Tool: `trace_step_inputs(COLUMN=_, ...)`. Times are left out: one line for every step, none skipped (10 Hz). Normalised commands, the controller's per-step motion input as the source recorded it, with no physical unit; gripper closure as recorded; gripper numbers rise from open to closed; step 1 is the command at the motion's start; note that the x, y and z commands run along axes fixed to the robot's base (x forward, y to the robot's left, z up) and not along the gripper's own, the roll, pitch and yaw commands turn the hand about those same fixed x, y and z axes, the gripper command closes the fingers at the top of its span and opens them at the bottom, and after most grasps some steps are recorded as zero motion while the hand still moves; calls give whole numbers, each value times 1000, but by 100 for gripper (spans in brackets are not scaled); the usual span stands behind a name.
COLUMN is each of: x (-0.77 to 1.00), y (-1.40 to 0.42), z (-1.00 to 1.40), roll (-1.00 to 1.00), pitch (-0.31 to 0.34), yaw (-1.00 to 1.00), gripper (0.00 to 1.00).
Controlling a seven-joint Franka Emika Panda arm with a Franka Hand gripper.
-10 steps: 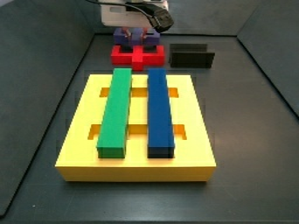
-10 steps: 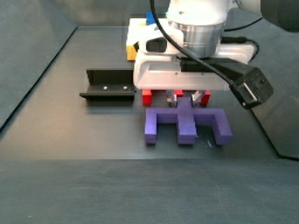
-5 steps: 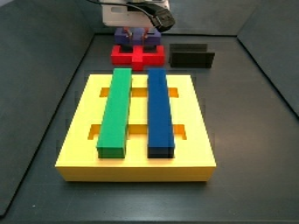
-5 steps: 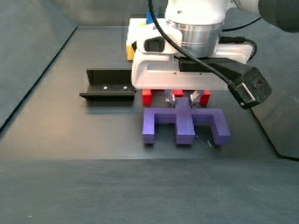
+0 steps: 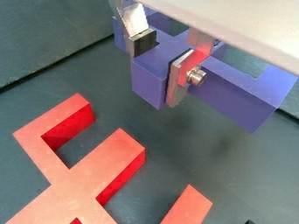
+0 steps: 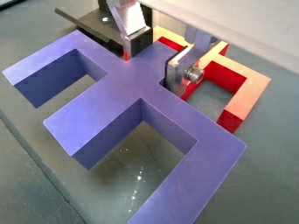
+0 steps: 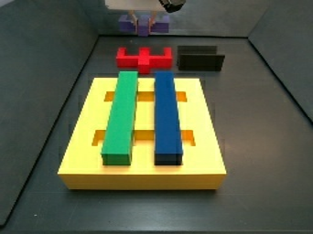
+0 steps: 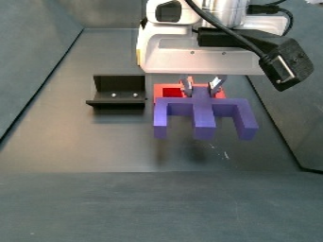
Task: Pick up the purple object. Move up. Place the purple object on the fixture. Regrasp the purple object. Move to above the board. Insert the purple object.
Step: Place the purple object on the fixture.
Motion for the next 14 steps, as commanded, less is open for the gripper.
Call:
trace_step_inputs(x=354, y=-46, z=-151, roll=-171, pitch=-11, yaw=-83, gripper=100)
trace_step_inputs(x=531, y=-211, z=0, roll=-491, pitch=-94, yaw=0, gripper=100)
trace_step_inputs(x=631, y=-391, z=194, roll=-483, pitch=-120, yaw=0, gripper=100)
trace_step_inputs(x=729, y=-480, z=249, roll=-420, pitch=-60, yaw=0, gripper=100)
trace_step_inputs(x=757, y=-457, z=426, roll=-449, pitch=-6, yaw=0, gripper=100)
trace_step_inputs(x=806, y=-411, z=443, roll=-514, pitch=0, yaw=0, gripper=100)
trace_step_inputs(x=846, y=-377, z=417, roll=-543, pitch=0, yaw=-14, gripper=100)
trace_step_inputs(x=889, y=-334, z=349, roll=-571, pitch=46, yaw=-26, gripper=100)
trace_step_inputs(x=954, y=-289, z=243, roll=-597, pitch=123, yaw=-20, gripper=100)
trace_step_inputs(x=1000, y=-254, z=174, roll=-614, pitch=177, yaw=-14, gripper=100)
trace_step_inputs(x=1000, y=-223, z=137, roll=-646, pitch=180, yaw=-23, gripper=100)
trace_step_inputs(x=989, y=-194, z=117, roll=-674, pitch=180, yaw=-31, gripper=100)
trace_step_inputs(x=983, y=-180, z=137, roll=-689, pitch=177, yaw=-31, gripper=100)
trace_step_inputs(x=966, y=-157, z=174, roll=-717, pitch=169, yaw=-29, gripper=100)
